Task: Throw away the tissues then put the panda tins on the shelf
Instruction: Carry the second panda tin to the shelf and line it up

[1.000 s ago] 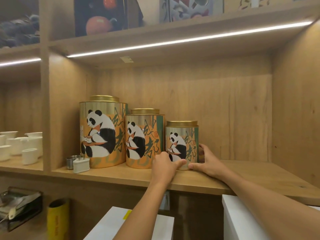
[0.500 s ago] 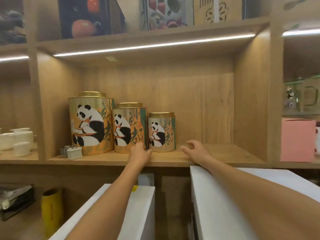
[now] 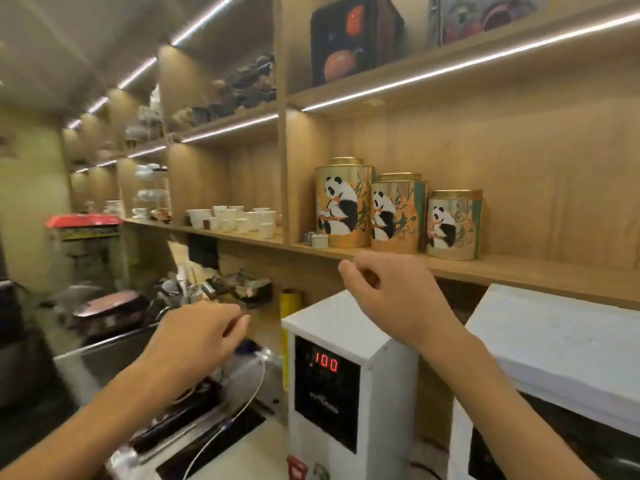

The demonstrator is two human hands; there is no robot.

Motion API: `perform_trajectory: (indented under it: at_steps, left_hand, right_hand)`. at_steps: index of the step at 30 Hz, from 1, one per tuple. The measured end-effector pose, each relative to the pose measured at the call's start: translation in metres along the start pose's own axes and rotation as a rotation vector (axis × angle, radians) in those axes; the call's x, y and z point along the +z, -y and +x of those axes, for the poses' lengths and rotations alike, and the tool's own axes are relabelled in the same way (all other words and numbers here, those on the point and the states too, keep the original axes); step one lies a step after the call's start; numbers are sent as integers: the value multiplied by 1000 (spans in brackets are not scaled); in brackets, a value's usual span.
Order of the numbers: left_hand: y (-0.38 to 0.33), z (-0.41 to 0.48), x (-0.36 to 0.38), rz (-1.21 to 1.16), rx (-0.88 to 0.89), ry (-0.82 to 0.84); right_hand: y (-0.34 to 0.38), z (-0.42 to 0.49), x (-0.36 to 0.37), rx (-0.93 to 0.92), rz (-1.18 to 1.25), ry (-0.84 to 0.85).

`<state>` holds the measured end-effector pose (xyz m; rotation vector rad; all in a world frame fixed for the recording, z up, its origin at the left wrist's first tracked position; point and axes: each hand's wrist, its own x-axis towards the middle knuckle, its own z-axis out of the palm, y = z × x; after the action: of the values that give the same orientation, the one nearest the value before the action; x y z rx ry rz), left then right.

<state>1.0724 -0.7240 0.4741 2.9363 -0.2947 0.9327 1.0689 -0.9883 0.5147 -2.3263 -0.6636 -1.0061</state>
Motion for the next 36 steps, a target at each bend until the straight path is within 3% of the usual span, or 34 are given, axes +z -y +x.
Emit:
perform_trajectory:
  at_steps: [3, 7, 14, 21, 29, 36]
  left_hand:
    - [47, -94, -32, 140, -146, 17]
    - [107, -233, -63, 194, -452, 99]
    - [219, -508, -143, 326, -1084, 175]
    - [233, -756, -210, 485, -1625, 242]
    - [241, -868, -183, 419, -2009, 208]
    - [332, -907, -140, 331, -2170, 171]
  right_hand:
    - [62, -43, 65, -47, 234, 94]
    - [165, -105, 180, -170, 400, 399]
    - [437, -221, 331, -649, 653, 851]
    - [657, -352, 409, -1063, 822, 1036]
    - [772, -438, 466, -1187, 789, 1309]
    - [852, -431, 567, -1245, 714, 1475]
